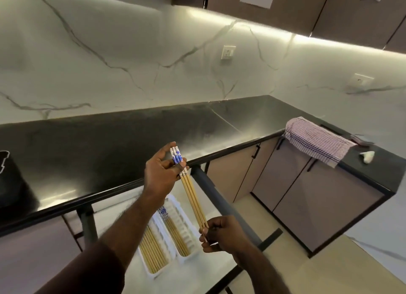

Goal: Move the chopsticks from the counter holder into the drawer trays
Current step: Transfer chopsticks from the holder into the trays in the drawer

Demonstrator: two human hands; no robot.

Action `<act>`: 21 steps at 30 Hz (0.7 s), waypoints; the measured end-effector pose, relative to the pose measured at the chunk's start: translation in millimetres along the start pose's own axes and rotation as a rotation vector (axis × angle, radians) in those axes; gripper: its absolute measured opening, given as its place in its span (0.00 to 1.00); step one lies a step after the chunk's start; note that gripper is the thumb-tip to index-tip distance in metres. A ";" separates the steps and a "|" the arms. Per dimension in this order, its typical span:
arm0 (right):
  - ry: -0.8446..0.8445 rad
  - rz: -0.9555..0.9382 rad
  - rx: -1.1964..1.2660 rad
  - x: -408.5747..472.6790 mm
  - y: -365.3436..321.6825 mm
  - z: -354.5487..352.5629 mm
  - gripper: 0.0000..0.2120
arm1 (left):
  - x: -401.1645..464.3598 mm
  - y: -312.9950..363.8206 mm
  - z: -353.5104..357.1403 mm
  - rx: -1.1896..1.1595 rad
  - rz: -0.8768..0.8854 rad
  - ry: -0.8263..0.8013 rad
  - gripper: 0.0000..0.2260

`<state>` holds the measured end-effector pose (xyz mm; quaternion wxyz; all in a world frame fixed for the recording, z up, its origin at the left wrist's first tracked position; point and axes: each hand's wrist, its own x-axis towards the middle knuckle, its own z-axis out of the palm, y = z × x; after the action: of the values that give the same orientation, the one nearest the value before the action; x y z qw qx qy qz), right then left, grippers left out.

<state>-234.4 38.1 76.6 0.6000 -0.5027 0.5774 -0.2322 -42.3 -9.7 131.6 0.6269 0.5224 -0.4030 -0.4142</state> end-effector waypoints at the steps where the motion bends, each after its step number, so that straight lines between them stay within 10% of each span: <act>1: 0.000 0.013 -0.004 8.8 3.9 -1.8 0.12 | 4.4 -11.2 0.9 0.009 -0.012 0.011 0.27; 21: 0.094 0.590 -0.116 169.0 97.7 13.7 0.14 | 41.4 -246.4 -5.0 0.337 -0.534 -0.060 0.31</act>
<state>-213.2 -64.8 -88.6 0.5846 -0.3354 0.7379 -0.0371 -48.0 -74.3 -109.7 0.3884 0.6940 -0.3327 -0.5067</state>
